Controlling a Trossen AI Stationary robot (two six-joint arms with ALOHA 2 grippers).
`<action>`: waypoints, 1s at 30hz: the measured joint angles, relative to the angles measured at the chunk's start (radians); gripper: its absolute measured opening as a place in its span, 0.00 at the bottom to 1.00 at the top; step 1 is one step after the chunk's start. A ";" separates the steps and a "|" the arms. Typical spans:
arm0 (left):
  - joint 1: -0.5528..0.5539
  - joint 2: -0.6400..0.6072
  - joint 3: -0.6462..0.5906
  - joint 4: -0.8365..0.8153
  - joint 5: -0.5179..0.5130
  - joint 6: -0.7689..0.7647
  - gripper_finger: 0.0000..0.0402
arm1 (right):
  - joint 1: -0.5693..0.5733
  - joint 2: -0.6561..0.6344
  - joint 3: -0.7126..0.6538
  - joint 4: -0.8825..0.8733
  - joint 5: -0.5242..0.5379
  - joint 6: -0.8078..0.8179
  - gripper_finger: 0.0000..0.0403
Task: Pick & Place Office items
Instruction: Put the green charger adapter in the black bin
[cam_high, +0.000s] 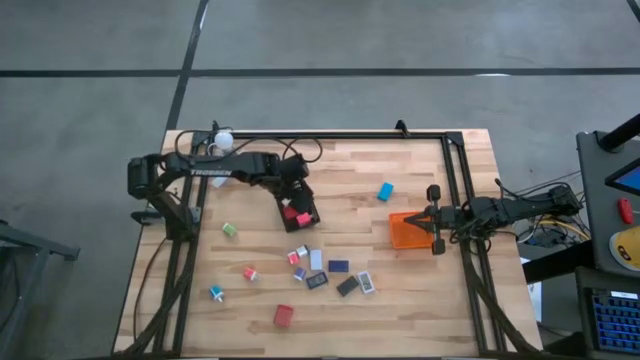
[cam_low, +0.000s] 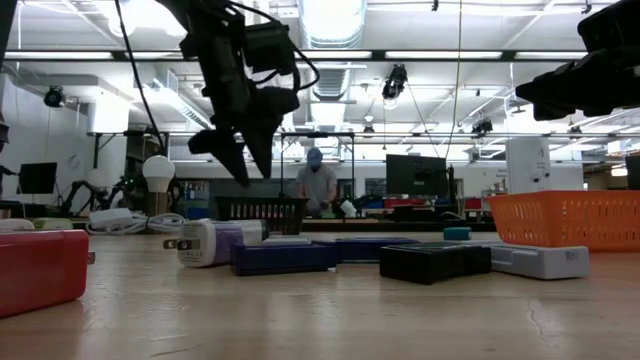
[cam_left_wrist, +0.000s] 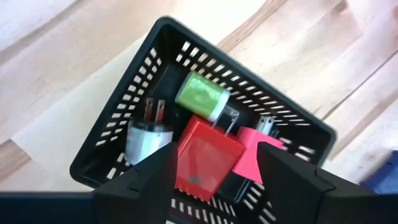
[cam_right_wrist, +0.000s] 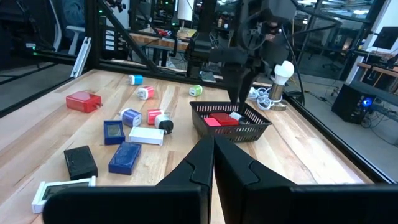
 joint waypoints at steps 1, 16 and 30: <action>-0.002 0.000 0.007 0.001 0.000 0.000 0.56 | 0.000 0.000 0.000 0.000 0.000 0.000 0.02; -0.290 -0.002 0.025 0.005 -0.344 0.048 0.56 | 0.000 0.000 0.000 0.000 0.000 0.000 0.02; -0.477 -0.060 0.025 -0.324 -0.424 -0.600 0.56 | 0.000 0.000 0.000 0.000 0.000 0.000 0.02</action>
